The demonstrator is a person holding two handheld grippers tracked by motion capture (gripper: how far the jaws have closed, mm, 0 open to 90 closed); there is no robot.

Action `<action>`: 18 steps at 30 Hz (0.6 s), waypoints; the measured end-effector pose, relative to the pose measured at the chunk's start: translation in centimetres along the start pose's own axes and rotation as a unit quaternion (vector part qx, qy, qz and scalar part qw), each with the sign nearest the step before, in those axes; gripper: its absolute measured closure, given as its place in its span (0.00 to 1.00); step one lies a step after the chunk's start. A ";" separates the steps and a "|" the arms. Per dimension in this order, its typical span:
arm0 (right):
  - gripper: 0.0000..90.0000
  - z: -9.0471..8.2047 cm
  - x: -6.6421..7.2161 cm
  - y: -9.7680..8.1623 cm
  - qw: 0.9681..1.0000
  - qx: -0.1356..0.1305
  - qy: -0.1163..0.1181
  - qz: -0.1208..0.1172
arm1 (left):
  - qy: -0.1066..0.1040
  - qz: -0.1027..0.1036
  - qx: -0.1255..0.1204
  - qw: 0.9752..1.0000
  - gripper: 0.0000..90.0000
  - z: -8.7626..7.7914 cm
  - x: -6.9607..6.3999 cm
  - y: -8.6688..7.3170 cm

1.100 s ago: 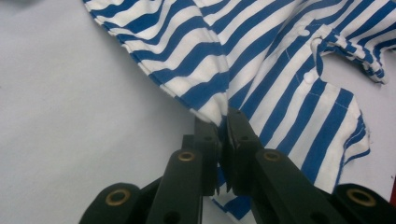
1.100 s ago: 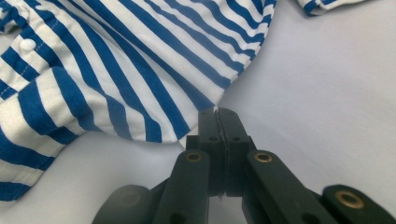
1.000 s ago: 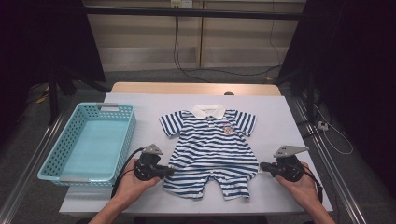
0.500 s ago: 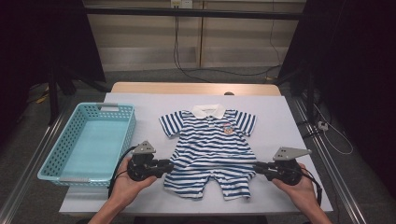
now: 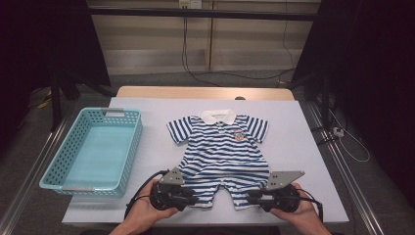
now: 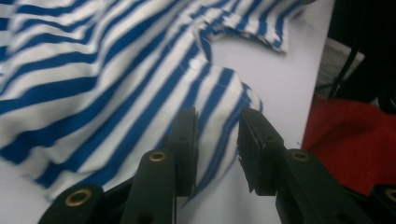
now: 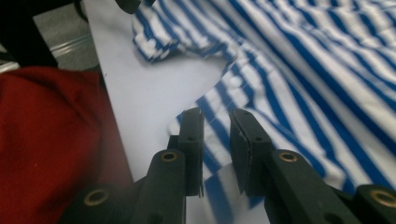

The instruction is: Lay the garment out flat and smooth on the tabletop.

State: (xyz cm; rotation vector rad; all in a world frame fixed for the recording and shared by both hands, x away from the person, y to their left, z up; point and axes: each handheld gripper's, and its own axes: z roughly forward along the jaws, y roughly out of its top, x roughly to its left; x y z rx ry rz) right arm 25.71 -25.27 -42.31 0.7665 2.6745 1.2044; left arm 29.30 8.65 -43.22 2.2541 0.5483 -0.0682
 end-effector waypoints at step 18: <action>0.92 2.9 0.6 0.3 0.997 0.062 -0.006 -0.043 | -0.021 0.028 0.010 0.999 0.77 1.0 -1.5 0.1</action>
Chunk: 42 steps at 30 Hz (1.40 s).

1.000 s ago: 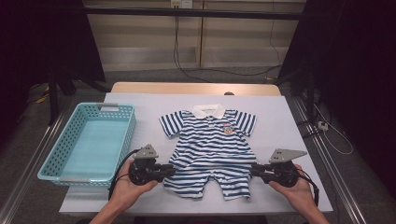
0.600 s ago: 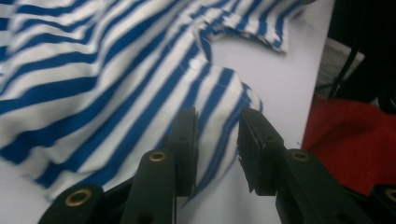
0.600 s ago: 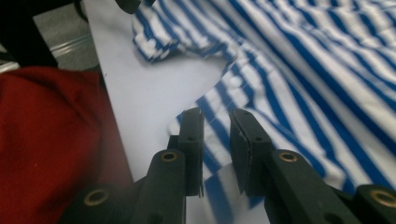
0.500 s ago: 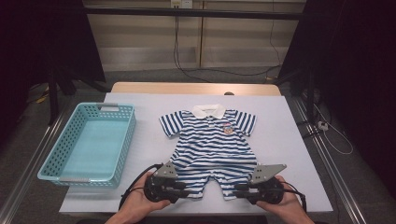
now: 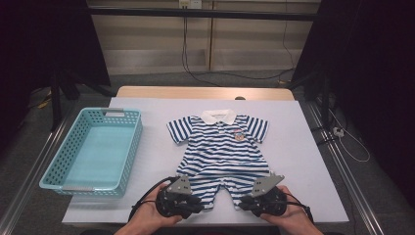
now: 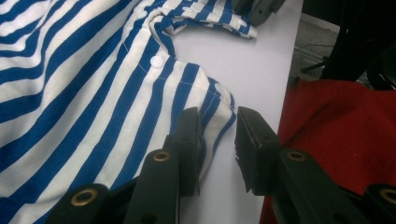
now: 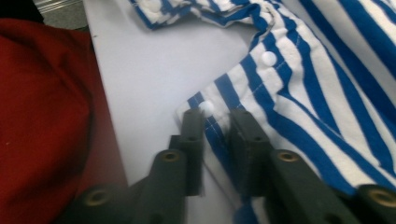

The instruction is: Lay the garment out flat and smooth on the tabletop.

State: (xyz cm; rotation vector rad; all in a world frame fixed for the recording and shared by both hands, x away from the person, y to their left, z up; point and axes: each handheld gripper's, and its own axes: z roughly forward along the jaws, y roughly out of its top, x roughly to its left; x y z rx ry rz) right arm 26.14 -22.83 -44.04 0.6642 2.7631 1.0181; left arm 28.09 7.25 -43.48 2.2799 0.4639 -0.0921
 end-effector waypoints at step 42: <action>0.73 1.1 -1.0 0.9 1.000 -0.013 -0.004 0.023 | -0.019 -0.052 -0.063 0.996 0.92 0.6 2.7 3.4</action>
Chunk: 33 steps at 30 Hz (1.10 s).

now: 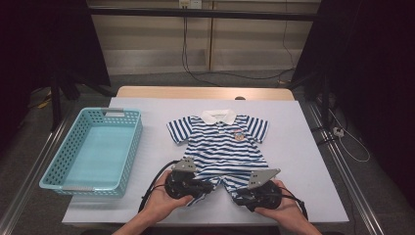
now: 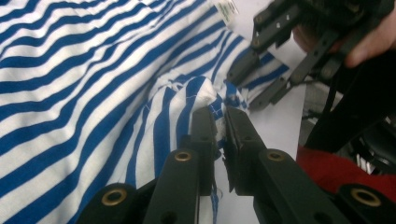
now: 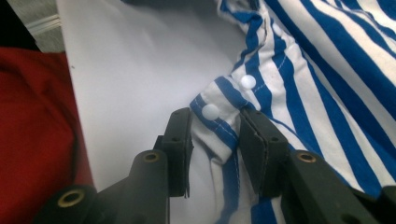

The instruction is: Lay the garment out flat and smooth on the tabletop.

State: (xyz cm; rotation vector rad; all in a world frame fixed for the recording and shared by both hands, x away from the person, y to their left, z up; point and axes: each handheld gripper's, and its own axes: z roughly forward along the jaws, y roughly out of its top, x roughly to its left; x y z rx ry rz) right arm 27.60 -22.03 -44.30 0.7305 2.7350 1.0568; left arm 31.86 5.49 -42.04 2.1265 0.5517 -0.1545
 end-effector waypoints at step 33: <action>0.83 -5.4 0.0 -2.5 0.999 -0.043 0.007 0.030 | 0.048 0.005 0.079 0.996 0.72 -3.2 -1.5 -5.0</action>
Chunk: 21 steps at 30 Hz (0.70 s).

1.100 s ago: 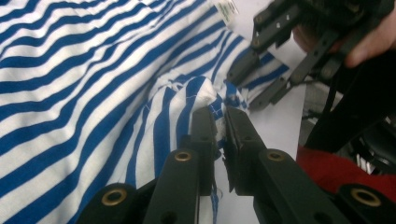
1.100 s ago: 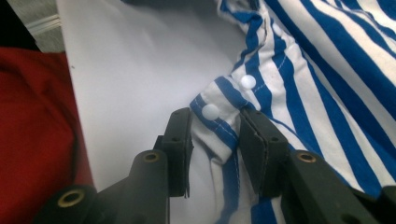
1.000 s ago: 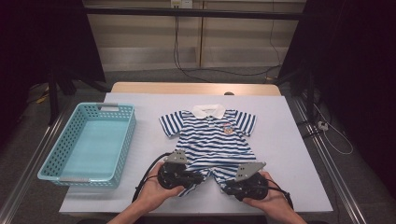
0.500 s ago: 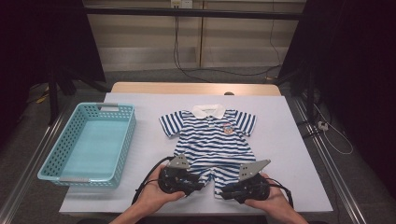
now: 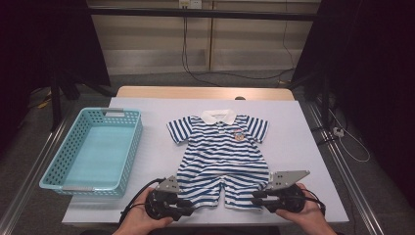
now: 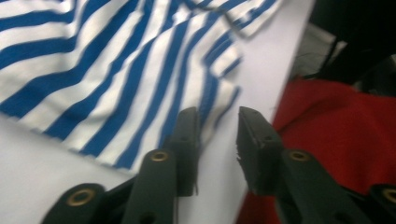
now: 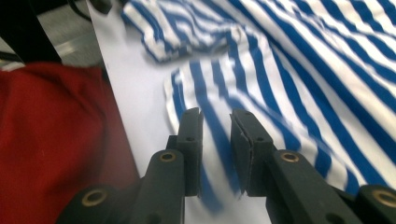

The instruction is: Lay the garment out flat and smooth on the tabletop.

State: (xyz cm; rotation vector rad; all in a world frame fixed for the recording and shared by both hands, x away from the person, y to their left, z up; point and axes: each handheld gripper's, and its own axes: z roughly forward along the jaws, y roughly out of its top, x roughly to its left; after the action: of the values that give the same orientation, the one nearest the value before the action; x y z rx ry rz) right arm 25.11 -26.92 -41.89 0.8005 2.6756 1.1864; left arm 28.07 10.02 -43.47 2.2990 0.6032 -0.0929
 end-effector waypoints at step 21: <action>0.84 1.5 0.4 -1.2 0.997 0.064 -0.018 -0.036 | 0.048 0.015 -0.029 0.998 0.94 -0.7 1.4 1.3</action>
State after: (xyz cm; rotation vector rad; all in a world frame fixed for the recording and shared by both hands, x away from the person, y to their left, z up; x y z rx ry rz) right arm 24.73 -26.43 -43.77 0.7289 2.7492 0.9843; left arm 29.82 10.31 -42.47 2.2651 0.6109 0.0498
